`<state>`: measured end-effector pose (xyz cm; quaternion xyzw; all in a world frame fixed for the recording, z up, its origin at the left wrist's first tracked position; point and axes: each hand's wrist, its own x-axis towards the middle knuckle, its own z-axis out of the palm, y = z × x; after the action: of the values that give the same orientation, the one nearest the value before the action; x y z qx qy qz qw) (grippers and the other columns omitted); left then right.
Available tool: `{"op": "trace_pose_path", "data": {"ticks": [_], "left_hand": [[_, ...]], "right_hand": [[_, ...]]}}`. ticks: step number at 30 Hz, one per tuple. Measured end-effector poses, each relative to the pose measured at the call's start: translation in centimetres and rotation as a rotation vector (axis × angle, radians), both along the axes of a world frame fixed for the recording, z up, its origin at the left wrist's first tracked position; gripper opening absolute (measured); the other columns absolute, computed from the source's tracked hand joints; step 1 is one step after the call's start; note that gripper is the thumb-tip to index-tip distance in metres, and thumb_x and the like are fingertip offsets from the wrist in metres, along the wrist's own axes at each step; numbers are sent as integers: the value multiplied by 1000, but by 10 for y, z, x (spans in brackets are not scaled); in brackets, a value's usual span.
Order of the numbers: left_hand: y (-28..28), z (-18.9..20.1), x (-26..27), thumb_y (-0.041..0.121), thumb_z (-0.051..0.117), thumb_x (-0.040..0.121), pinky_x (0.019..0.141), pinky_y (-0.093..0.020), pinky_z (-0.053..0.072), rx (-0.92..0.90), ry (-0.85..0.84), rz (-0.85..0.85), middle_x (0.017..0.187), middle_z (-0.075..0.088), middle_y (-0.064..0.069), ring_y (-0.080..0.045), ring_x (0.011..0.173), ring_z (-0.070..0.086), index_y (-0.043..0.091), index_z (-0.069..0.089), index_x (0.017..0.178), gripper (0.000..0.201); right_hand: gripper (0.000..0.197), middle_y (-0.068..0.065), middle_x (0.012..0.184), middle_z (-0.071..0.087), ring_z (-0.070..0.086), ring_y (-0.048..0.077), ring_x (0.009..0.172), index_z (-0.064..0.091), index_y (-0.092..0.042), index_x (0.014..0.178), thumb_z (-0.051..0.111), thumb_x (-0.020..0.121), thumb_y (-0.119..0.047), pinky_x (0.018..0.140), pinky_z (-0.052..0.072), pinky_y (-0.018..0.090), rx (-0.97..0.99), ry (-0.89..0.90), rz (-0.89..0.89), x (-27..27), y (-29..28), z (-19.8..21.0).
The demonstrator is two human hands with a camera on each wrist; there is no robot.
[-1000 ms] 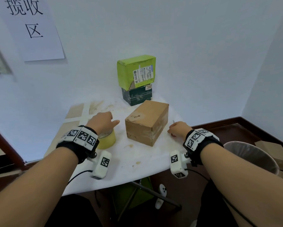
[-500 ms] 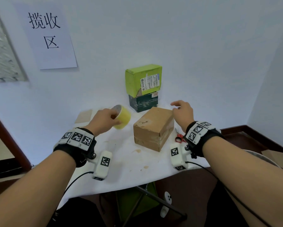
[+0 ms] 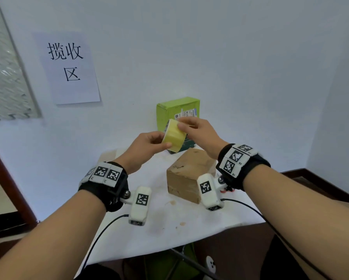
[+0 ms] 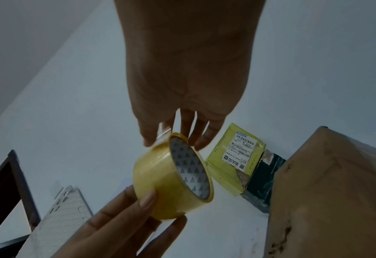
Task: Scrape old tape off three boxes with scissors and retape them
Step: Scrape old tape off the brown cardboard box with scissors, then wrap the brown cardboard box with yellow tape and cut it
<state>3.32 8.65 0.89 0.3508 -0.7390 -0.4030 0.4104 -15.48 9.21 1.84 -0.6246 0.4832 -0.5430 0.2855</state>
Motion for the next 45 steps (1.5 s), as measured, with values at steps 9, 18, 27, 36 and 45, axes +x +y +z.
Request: {"op": "trace_pose_path", "data": {"ticks": [9,18,27,36,45], "left_hand": [[-2,-2,-10,10,69,86,77,-21,48,14,-16,15,84,72,5,-5,77,63,14,71,94,10],[-10,-24,-13,23,51,99,90,-27,51,74,-61,208,111,66,0,-13,101,61,21,63,113,19],[-4,-64,-31,17,47,100,96,-38,48,291,-315,218,110,61,-13,-21,96,56,5,58,126,31],[9,-58,-13,19,59,93,75,-23,55,120,-547,272,108,66,-10,-18,84,67,6,62,118,28],[7,-53,0,26,58,95,82,-22,43,-153,-691,218,114,63,2,-14,93,59,17,66,117,25]], "right_hand": [[7,0,99,67,62,15,88,65,-21,83,65,88,-16,71,52,18,-88,-34,-133,-2,7,-2],[8,10,105,60,60,30,101,56,-15,92,48,92,-16,92,51,47,210,-196,-319,-36,13,-20],[25,7,73,42,49,22,68,39,-12,71,39,93,-1,59,49,30,613,175,-318,-67,41,-61],[28,20,114,61,53,26,95,39,-14,71,38,96,-3,65,43,26,475,265,-290,-32,20,-73],[9,21,121,56,54,33,111,43,-8,97,36,95,-4,93,46,40,315,207,-382,-17,12,-76]]}}
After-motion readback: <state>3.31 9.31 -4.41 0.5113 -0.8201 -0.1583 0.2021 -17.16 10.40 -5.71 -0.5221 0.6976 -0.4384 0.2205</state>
